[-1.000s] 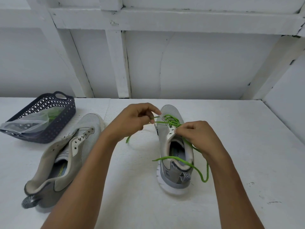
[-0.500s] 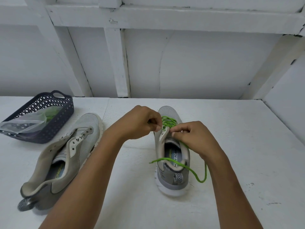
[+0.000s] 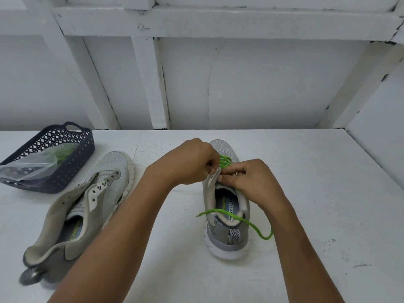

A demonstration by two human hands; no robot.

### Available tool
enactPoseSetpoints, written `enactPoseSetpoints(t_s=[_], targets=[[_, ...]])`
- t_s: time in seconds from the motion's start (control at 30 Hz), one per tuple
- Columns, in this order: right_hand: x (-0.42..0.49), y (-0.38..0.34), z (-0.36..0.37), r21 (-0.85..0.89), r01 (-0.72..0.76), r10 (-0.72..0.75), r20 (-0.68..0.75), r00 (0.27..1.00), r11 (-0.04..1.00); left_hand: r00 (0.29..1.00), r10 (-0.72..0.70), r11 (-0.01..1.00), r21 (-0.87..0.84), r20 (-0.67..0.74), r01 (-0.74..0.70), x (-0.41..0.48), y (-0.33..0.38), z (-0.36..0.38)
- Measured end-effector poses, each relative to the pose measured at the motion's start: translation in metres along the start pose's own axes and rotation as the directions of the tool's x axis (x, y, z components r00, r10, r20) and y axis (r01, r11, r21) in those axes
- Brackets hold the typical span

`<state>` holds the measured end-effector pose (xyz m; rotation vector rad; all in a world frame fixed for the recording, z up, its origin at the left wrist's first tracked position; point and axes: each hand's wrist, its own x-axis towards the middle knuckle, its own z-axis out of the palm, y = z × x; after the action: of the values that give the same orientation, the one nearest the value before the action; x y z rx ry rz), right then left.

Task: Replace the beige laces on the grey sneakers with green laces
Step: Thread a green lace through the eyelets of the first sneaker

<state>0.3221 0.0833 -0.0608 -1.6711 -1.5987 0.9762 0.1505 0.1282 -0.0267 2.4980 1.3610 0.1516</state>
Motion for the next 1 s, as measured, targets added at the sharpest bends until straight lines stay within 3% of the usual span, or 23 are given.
enactPoseSetpoints(t_s=[0.2,0.47,0.67,0.73,0.8,0.83,0.9,0.93,0.97,1.0], targets=[[0.001,-0.004,0.009,-0.2,0.067,-0.077,-0.039,0.996,0.978,0.997,-0.009,0.983,-0.184,0.07,0.022,-0.004,-0.008,0.002],[0.001,0.005,-0.001,-0.122,0.13,-0.127,0.029,0.991,0.984,0.998,-0.063,0.938,-0.342,0.011,0.063,-0.01,-0.01,0.011],[-0.003,0.006,-0.004,-0.109,0.187,-0.193,-0.043,0.98,0.976,0.993,-0.112,0.922,-0.379,-0.048,0.086,-0.007,-0.004,0.019],[-0.007,0.005,-0.006,-0.036,0.182,-0.185,-0.12,0.975,0.983,0.99,-0.125,0.916,-0.391,-0.059,0.092,-0.007,-0.005,0.02],[-0.007,0.003,-0.016,0.2,0.162,-0.119,-0.211,0.97,0.966,0.988,-0.141,0.903,-0.417,-0.059,0.104,-0.008,-0.007,0.021],[-0.007,0.002,-0.022,0.393,0.157,-0.067,-0.233,0.97,0.906,0.988,-0.144,0.9,-0.422,-0.054,0.108,-0.008,-0.008,0.022],[-0.006,-0.001,-0.034,0.797,0.101,0.039,-0.154,0.987,0.596,0.988,-0.144,0.898,-0.426,-0.048,0.111,-0.009,-0.009,0.022],[-0.005,-0.001,-0.039,0.91,0.056,0.075,-0.096,0.993,0.411,0.988,-0.145,0.894,-0.433,-0.045,0.112,-0.009,-0.009,0.023],[-0.005,0.0,-0.042,0.956,0.022,0.116,-0.058,0.992,0.292,0.988,-0.146,0.889,-0.444,-0.043,0.112,-0.009,-0.009,0.024],[-0.005,0.003,-0.046,0.963,-0.008,0.161,-0.037,0.986,0.269,0.988,-0.151,0.883,-0.455,-0.043,0.115,-0.009,-0.009,0.024]])
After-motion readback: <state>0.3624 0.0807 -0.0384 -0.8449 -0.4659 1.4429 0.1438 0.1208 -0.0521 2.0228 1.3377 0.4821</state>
